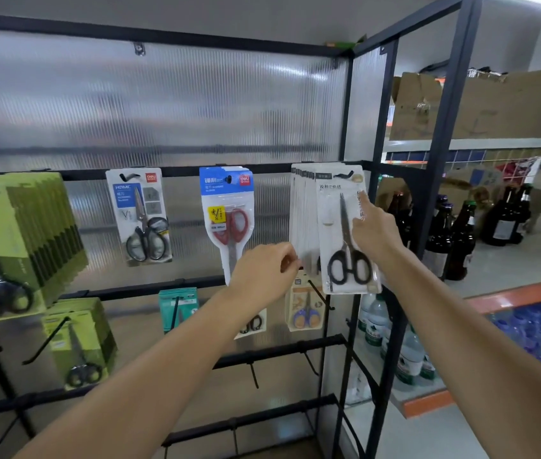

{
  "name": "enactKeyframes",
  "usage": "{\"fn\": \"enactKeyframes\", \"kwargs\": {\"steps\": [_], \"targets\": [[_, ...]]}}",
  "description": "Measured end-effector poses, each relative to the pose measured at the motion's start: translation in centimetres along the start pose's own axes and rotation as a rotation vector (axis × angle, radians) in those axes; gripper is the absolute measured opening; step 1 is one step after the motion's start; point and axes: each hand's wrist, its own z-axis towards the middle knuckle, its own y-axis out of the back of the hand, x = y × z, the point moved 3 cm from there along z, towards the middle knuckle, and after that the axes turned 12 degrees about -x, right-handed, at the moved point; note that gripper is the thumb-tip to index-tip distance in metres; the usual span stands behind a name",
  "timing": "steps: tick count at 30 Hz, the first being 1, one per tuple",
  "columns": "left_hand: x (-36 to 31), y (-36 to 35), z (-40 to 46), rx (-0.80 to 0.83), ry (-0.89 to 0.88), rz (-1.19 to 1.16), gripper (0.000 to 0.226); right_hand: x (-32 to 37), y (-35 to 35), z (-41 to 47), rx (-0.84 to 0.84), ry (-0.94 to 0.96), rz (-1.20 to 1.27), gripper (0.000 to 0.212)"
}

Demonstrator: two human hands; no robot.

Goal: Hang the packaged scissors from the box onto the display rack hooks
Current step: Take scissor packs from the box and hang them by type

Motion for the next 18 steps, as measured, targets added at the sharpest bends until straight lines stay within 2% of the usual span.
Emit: {"fn": "enactKeyframes", "kwargs": {"steps": [2,4,8,13,18], "targets": [[0.8,-0.1,-0.5,0.021,0.007,0.029,0.018,-0.8,-1.0,-0.9,0.06,0.036,-0.167,0.072],[2.2,-0.5,-1.4,0.055,0.026,0.084,0.018,-1.6,-1.8,-2.3,0.087,0.054,-0.356,0.066],[6.6,-2.3,-4.6,0.224,0.169,0.209,0.021,-1.0,-3.8,-5.7,0.094,0.181,-0.357,0.041],[12.5,-4.3,-11.4,0.423,0.33,0.265,0.018,-1.2,-10.2,-10.9,0.392,0.308,-0.446,0.038],[18.2,-5.3,-20.7,0.607,0.538,0.271,0.019,-5.4,-17.9,-18.3,0.778,0.26,-0.463,0.036]]}}
